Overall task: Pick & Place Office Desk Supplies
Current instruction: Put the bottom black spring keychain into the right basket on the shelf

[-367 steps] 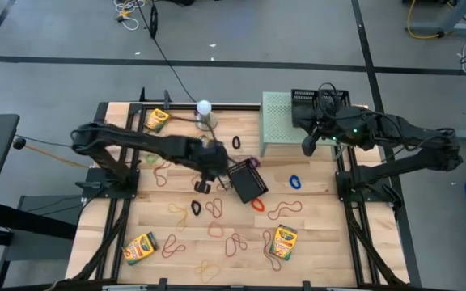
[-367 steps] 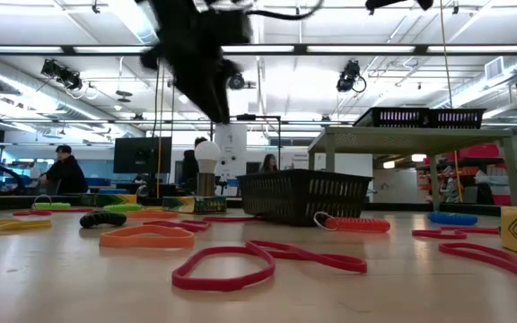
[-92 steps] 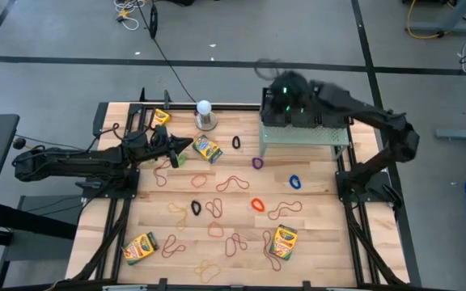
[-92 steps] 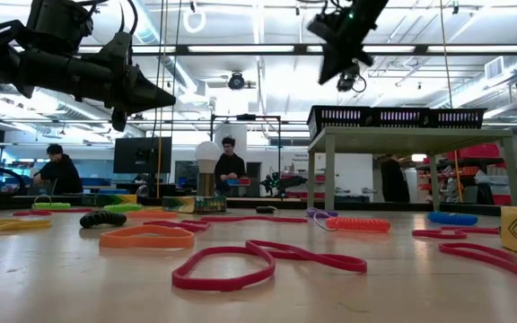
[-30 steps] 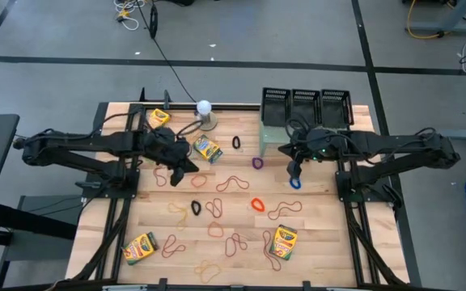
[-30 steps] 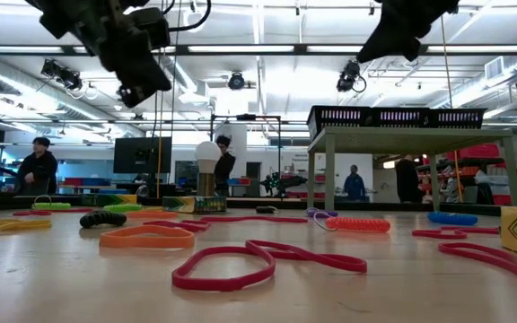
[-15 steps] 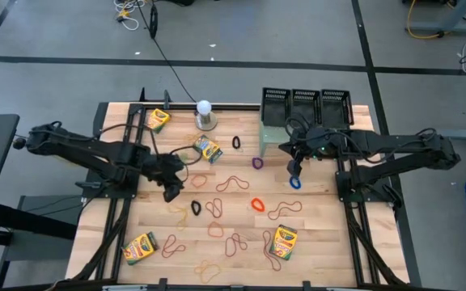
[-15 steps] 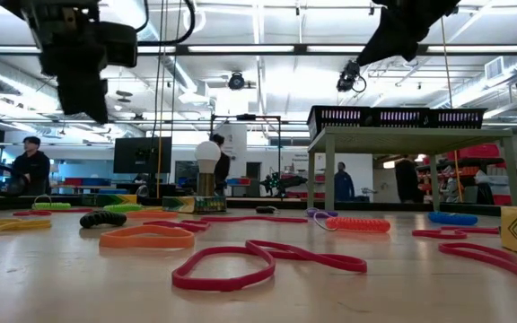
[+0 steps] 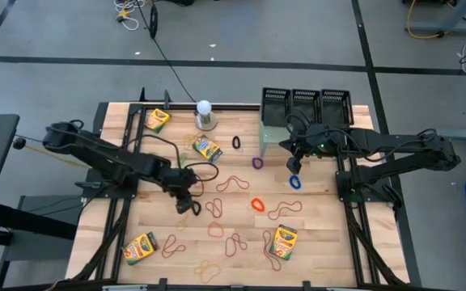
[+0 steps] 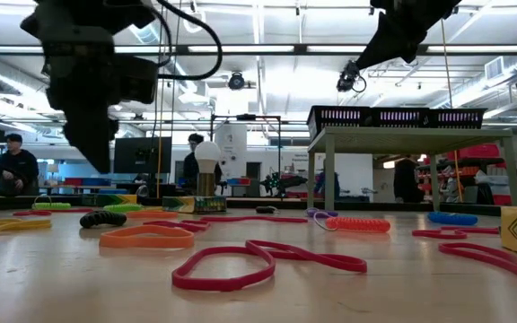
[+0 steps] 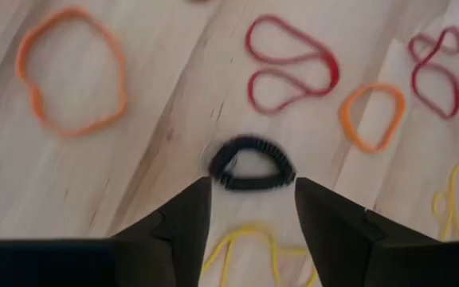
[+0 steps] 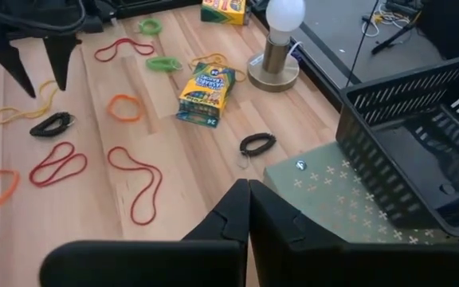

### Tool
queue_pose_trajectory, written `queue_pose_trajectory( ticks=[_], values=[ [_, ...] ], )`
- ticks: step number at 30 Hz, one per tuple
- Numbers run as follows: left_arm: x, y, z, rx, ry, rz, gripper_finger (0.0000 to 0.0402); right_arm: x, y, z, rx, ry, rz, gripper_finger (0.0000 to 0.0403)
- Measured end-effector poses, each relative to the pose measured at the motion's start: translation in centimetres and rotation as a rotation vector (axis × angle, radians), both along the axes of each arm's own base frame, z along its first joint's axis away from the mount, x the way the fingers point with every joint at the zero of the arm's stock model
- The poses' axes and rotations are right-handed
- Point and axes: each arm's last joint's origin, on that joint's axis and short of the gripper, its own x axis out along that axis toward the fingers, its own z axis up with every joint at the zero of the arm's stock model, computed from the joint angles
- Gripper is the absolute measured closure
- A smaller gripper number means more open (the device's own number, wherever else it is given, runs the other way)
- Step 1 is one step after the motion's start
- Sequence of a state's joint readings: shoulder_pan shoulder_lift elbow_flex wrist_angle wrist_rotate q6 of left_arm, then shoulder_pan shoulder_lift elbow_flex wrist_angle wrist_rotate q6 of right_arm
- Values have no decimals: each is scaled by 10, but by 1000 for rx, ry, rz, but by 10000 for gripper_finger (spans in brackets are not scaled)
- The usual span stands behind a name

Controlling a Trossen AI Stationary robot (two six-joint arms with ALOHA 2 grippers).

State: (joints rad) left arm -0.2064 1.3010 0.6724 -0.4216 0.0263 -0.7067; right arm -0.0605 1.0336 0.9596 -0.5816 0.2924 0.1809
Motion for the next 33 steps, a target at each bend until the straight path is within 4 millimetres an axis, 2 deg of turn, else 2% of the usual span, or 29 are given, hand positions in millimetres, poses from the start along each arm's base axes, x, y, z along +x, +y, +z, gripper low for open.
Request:
queue_pose_trajectory(
  ticks=[14, 20, 24, 30, 33],
  values=[
    [17, -5, -44, 11, 140, 85, 204, 0, 1, -1, -91, 58, 113, 394],
    [20, -6, -51, 9, 171, 147, 214, -1, 1, -2, -105, 78, 140, 394],
    [18, -5, -51, 11, 171, 188, 260, -1, 1, -2, -114, 83, 156, 394],
    [16, -4, -45, 11, 141, 206, 379, 0, 1, -1, -115, 73, 155, 394],
    [14, -1, -29, 35, 64, 210, 388, 0, 1, -1, -101, 67, 144, 394]
  ],
)
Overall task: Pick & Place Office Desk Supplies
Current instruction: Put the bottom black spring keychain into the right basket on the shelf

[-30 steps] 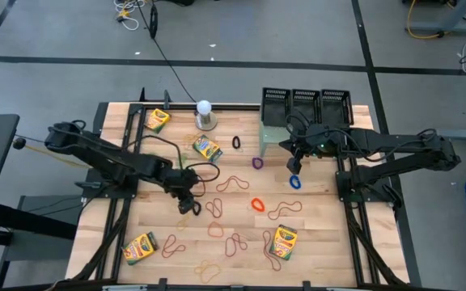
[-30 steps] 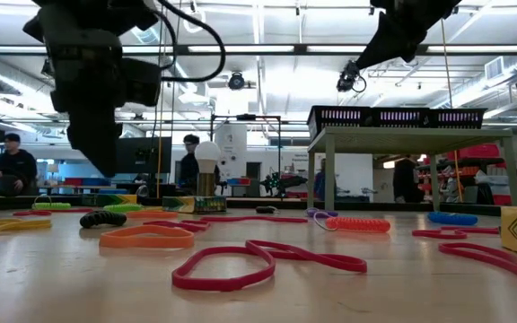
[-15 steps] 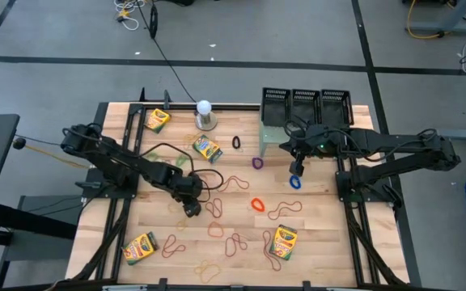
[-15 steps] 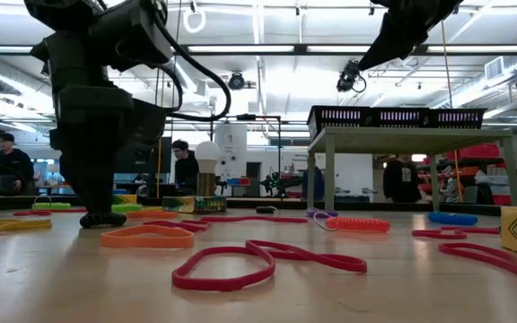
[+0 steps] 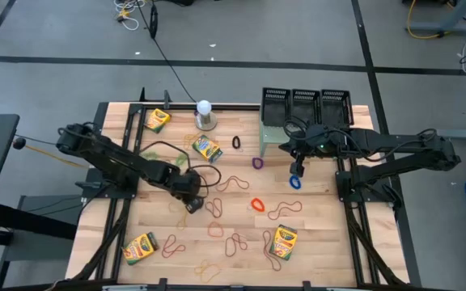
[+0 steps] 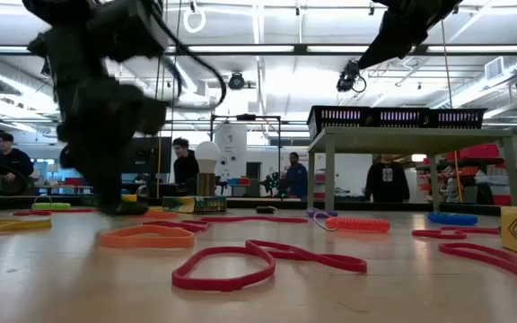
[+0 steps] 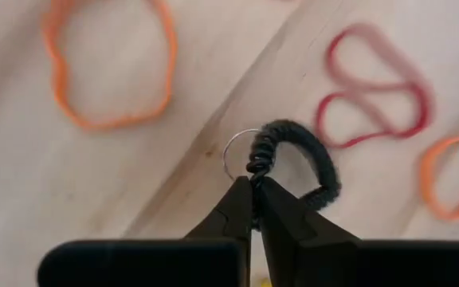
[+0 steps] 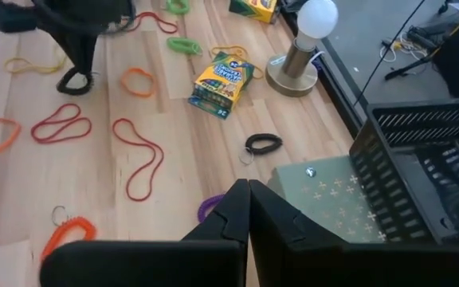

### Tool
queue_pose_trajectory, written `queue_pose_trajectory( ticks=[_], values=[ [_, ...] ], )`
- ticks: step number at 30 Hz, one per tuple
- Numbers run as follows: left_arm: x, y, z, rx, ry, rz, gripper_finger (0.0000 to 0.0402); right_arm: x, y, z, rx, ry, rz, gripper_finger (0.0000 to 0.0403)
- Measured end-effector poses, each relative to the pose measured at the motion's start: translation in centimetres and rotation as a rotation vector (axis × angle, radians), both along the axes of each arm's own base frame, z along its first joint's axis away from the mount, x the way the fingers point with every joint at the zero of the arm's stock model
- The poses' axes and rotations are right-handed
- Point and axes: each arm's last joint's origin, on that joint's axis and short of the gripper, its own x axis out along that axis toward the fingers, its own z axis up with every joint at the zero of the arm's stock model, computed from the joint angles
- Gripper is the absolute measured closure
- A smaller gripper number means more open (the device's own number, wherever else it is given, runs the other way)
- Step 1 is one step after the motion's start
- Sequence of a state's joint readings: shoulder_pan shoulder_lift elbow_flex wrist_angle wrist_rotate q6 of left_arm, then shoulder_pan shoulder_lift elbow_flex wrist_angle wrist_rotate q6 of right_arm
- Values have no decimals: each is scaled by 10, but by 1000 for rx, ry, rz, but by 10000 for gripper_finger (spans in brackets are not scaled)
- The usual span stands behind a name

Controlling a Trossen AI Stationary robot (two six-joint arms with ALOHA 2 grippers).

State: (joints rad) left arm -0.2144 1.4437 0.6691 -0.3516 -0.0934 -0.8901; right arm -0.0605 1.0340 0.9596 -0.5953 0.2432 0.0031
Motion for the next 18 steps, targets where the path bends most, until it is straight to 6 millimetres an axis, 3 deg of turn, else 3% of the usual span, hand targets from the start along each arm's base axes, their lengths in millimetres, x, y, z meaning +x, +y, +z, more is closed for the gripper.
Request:
queue_pose_trajectory(
  ticks=[4, 9, 12, 18],
  values=[
    [-6, 12, 29, 87, -132, 1, 389, 0, 0, 0, 62, -24, -49, 394],
    [-12, 42, 59, 238, -352, -1, 390, 4, 5, -1, 194, -80, -149, 394],
    [-11, 61, 57, 261, -499, -37, 391, 15, 12, -6, 326, -141, -252, 394],
    [-6, 89, 34, 250, -789, -27, 391, 55, 31, -23, 546, -248, -333, 392]
  ],
)
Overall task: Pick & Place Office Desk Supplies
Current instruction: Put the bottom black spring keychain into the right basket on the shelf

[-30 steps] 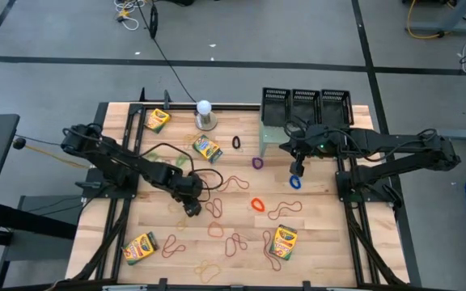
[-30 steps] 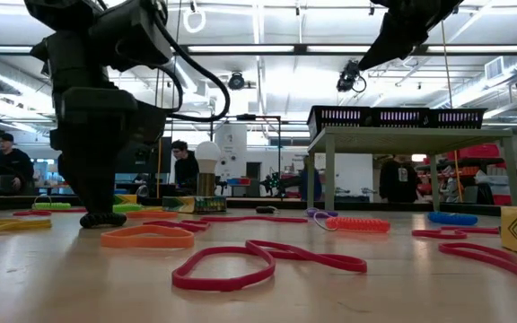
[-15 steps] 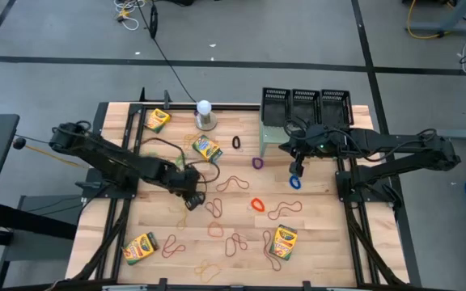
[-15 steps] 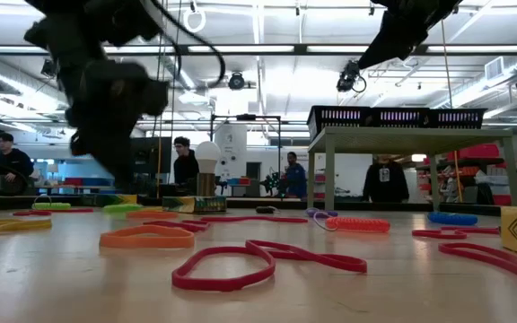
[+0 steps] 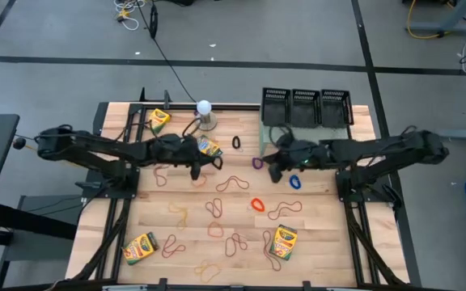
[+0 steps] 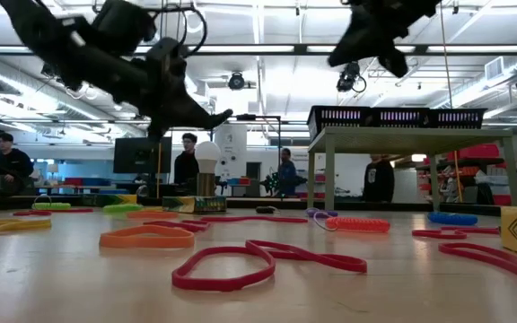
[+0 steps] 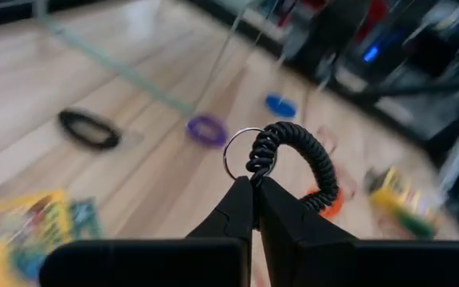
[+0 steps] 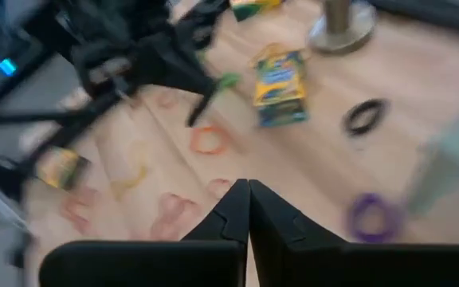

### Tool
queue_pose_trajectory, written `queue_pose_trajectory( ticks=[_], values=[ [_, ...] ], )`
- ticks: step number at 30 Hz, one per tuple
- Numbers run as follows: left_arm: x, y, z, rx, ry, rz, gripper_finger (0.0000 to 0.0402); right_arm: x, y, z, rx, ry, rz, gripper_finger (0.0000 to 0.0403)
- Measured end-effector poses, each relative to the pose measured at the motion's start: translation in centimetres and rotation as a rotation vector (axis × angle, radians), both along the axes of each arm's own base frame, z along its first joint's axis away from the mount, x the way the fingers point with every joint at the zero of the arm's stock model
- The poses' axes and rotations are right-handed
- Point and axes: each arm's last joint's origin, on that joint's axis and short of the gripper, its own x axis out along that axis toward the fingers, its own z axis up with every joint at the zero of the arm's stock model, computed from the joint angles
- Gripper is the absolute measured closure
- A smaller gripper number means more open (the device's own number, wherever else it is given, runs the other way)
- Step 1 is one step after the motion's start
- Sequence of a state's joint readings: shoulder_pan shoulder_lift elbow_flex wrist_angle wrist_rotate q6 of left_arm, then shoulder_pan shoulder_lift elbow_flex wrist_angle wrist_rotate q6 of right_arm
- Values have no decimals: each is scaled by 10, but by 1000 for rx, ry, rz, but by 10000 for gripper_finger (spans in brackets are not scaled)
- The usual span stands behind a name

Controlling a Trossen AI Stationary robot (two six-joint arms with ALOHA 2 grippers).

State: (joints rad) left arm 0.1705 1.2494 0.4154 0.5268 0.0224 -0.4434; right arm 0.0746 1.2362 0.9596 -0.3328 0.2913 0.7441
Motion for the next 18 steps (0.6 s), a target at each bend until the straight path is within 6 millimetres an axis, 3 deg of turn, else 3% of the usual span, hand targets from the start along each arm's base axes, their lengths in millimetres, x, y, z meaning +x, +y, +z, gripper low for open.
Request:
queue_pose_trajectory(
  ticks=[4, 9, 18],
  values=[
    [14, 2, -4, -44, -104, -15, 390, 21, 2, -15, 133, -41, -49, 368],
    [35, 2, -4, -103, -184, 63, 390, 34, -13, -33, 232, 8, -66, 321],
    [58, 4, 4, -185, -224, 69, 389, 43, -27, -30, 246, -87, -113, 270]
  ],
)
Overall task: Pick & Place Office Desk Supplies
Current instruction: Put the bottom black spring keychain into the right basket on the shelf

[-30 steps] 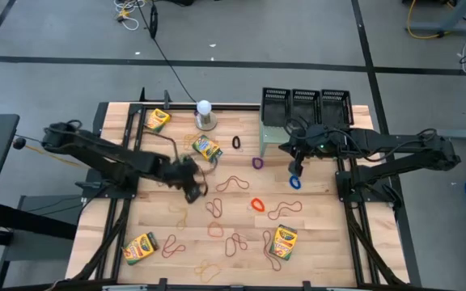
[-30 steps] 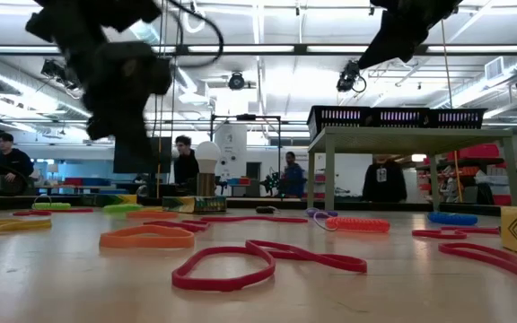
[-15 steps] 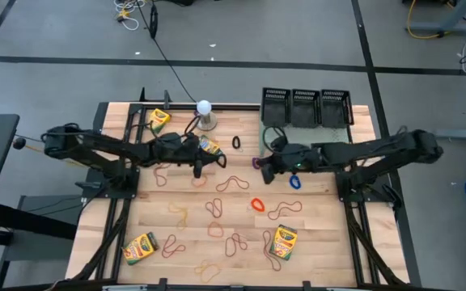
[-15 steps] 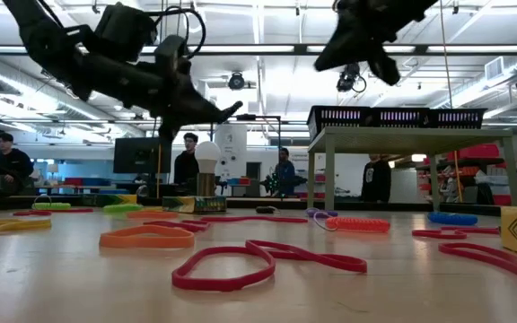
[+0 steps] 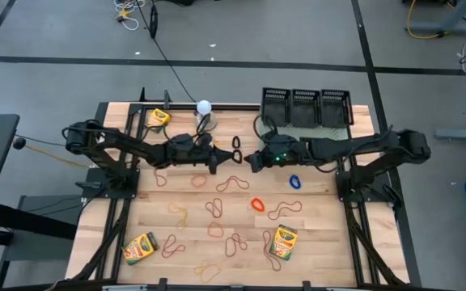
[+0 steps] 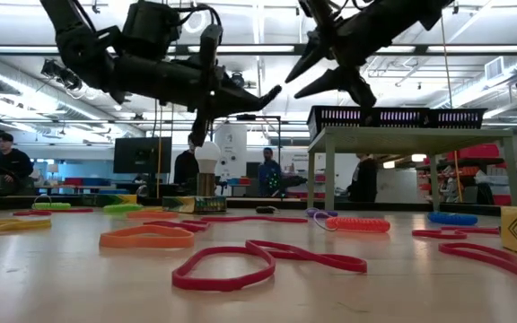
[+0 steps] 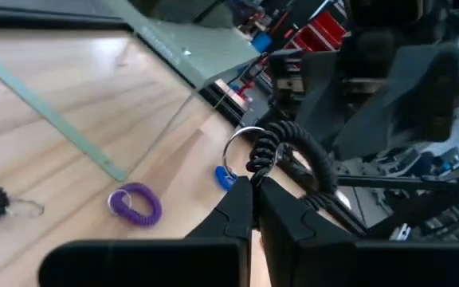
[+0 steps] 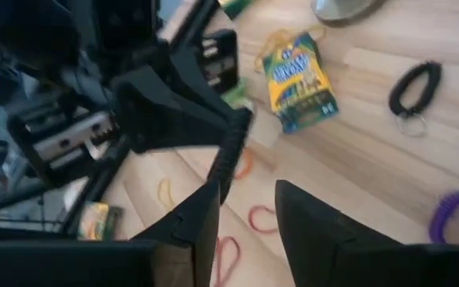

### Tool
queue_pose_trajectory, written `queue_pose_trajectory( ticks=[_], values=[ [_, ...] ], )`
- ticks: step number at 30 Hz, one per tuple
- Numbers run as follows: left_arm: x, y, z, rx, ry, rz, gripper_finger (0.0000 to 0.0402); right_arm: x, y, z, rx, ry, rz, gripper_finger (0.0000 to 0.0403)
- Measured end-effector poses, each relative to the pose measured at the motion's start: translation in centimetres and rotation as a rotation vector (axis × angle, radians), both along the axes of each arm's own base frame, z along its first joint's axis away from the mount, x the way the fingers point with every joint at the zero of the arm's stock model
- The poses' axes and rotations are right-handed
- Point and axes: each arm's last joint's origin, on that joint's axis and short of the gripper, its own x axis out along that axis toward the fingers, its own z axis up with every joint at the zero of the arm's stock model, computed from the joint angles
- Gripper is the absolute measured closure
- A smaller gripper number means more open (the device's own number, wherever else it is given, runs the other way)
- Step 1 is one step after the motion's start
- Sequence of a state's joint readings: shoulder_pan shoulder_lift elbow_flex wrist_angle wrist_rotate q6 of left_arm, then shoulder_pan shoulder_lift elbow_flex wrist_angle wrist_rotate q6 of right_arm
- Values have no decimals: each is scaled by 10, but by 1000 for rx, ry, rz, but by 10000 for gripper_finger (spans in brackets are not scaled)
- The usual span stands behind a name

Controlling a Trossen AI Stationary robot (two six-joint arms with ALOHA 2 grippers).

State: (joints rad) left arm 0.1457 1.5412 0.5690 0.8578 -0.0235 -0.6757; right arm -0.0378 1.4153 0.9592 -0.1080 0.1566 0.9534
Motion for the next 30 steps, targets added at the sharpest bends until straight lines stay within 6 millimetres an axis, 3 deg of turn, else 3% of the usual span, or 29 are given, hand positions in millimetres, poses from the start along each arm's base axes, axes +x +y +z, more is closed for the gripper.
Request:
queue_pose_trajectory(
  ticks=[4, 13, 20, 23, 30],
  values=[
    [2, 3, 5, 11, -15, 12, 389, 7, -4, 3, 1, -71, -5, 268],
    [1, 11, 3, 2, 8, -11, 388, 22, -12, -10, 19, -109, -17, 272],
    [0, 15, 5, 7, -19, -8, 368, 19, -21, -8, -6, -106, -26, 353],
    [-1, 19, 6, 2, -23, -15, 343, 13, -23, 0, -34, -108, -11, 384],
    [-10, 28, 22, -5, -79, -112, 276, -24, -20, 35, -110, -93, 7, 373]
  ],
)
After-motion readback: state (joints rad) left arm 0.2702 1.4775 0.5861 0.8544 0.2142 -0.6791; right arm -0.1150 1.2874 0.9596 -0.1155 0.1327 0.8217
